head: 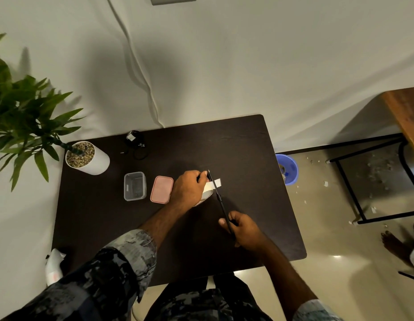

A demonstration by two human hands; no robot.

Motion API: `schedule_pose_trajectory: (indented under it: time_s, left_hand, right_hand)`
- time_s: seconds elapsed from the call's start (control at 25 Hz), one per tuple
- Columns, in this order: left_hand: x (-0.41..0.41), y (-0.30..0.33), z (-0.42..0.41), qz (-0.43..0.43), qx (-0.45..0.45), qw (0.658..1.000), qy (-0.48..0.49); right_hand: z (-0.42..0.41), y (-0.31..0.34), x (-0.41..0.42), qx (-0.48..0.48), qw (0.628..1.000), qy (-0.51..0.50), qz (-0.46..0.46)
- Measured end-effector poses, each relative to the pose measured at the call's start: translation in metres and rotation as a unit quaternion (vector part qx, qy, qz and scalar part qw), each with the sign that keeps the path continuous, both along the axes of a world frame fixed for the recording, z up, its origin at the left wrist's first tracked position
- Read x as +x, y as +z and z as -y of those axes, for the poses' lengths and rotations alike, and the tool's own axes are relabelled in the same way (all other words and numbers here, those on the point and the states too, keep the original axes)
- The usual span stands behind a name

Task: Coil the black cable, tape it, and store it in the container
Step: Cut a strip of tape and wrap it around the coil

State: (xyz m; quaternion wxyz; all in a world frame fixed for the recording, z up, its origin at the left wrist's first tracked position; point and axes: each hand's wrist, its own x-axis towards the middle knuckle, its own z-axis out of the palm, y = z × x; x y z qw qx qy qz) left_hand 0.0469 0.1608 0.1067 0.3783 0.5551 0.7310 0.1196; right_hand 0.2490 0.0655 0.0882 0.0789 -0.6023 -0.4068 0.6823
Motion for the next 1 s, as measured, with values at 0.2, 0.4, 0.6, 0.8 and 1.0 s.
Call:
schedule_pose_trajectory:
  time_s: [0.2, 0.4, 0.6, 0.8, 1.0]
  left_hand:
    - [0.004, -0.003, 0.003, -0.05, 0.03, 0.998, 0.019]
    - [0.003, -0.009, 0.004, -0.083, 0.066, 0.994, 0.023]
    - [0.002, -0.015, 0.001, -0.139, 0.09, 0.985, -0.045]
    - [0.006, -0.02, -0.007, -0.062, 0.069, 0.994, -0.058]
    - [0.004, -0.022, -0.014, -0.014, 0.041, 0.998, -0.044]
  right_hand:
    - [0.002, -0.005, 0.001, 0.012, 0.999, -0.019, 0.025]
    - [0.005, -0.02, 0.008, 0.033, 0.989, -0.128, 0.07]
    - [-0.01, -0.031, 0.02, 0.06, 0.946, 0.075, 0.311]
    - [-0.027, -0.03, 0.014, 0.051, 0.895, 0.156, 0.414]
    - [-0.038, -0.033, 0.011, 0.034, 0.868, 0.207, 0.45]
